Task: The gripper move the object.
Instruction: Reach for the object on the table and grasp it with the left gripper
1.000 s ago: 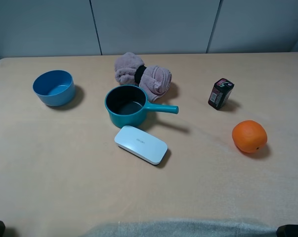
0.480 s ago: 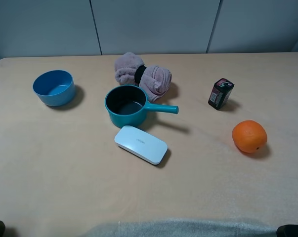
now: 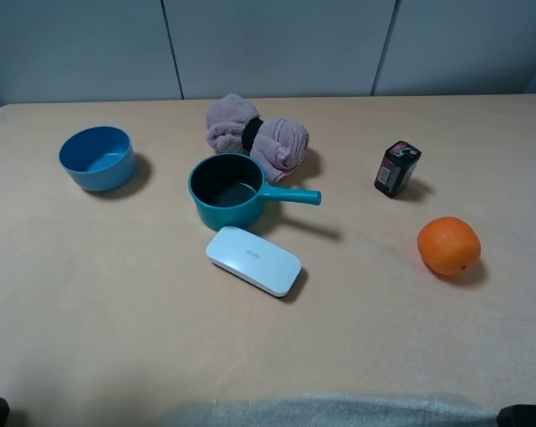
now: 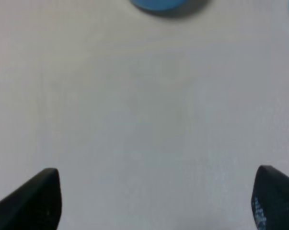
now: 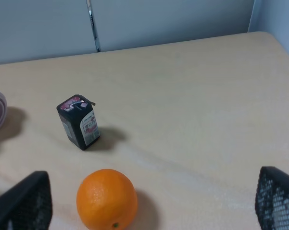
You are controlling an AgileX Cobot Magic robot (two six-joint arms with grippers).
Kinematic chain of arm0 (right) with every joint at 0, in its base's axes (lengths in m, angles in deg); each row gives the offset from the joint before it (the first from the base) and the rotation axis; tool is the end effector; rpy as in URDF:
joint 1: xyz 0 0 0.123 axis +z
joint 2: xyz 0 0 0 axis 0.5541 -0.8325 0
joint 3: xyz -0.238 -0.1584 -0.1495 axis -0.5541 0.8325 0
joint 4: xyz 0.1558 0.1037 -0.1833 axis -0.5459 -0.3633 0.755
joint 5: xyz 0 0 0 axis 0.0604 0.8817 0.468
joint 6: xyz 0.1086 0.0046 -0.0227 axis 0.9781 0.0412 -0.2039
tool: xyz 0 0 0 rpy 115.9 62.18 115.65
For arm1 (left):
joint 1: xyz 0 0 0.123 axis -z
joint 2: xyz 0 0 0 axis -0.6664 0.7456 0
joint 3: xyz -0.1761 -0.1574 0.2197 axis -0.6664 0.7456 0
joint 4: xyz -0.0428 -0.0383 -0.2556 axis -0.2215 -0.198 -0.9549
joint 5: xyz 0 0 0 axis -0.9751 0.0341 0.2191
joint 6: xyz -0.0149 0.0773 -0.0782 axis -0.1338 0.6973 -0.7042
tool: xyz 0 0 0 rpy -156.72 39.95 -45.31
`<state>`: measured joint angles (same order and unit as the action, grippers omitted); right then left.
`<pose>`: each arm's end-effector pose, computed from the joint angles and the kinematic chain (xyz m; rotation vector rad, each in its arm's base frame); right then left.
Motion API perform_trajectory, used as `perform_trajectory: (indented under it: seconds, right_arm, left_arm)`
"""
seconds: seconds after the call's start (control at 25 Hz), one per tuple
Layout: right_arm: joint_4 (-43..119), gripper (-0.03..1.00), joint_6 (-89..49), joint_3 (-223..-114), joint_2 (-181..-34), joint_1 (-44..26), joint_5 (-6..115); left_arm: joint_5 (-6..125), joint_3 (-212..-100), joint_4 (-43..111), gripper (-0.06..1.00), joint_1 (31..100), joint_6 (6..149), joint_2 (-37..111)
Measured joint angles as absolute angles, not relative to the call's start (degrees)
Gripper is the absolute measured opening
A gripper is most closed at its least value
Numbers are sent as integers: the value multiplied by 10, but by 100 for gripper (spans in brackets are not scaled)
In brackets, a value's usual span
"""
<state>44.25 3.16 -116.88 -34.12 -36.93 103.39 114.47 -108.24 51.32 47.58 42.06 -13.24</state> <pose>-0.0138 0.0029 0.2764 0.0567 1.9941 -0.0104 0.0470 0.0015 0.2895 0.1070 2.3444 0.0235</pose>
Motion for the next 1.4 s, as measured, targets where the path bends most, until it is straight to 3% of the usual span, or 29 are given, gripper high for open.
perform_trajectory:
  seconds: [0.28,0.88,1.4]
  right_arm:
    - [443,67,32,-1169,-341,-369,1034]
    - [443,67,32,-1169,-341,-369,1034]
    - [443,67,32,-1169,-341,-369,1034]
  left_arm:
    - [1117,-1105,512,81,421,424,-37]
    - [1010,-1116,512,81,416,424,152]
    - [991,-1257,512,81,416,424,364]
